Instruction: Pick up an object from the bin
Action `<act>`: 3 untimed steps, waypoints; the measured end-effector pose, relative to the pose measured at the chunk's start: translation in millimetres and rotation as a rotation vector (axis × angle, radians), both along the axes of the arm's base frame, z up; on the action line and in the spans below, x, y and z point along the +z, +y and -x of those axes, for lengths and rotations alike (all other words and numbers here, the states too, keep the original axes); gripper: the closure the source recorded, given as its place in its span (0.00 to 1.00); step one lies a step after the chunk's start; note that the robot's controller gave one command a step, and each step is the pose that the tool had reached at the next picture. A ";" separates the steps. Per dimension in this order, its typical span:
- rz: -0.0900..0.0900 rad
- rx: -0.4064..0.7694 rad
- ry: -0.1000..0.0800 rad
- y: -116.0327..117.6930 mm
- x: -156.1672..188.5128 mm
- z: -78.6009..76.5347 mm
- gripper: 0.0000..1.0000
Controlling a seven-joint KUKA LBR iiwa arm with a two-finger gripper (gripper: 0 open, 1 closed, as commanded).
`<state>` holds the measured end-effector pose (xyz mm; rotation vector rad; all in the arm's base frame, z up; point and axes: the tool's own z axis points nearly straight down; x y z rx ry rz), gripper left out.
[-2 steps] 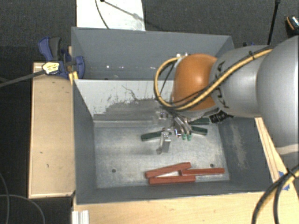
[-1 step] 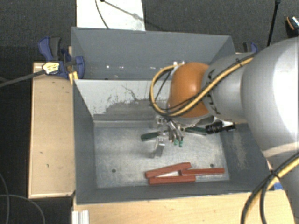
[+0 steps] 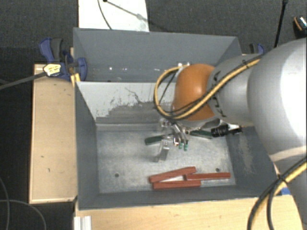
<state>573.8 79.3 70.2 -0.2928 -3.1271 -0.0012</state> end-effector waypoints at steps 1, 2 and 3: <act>0.000 0.000 0.000 0.0 0.1 0.0 1.00; -0.001 0.001 -0.008 0.1 59.9 -1.9 1.00; -0.001 0.004 -0.008 0.1 95.9 -3.6 1.00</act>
Offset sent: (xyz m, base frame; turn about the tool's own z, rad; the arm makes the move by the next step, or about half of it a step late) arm 0.0000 0.0000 0.0000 0.0000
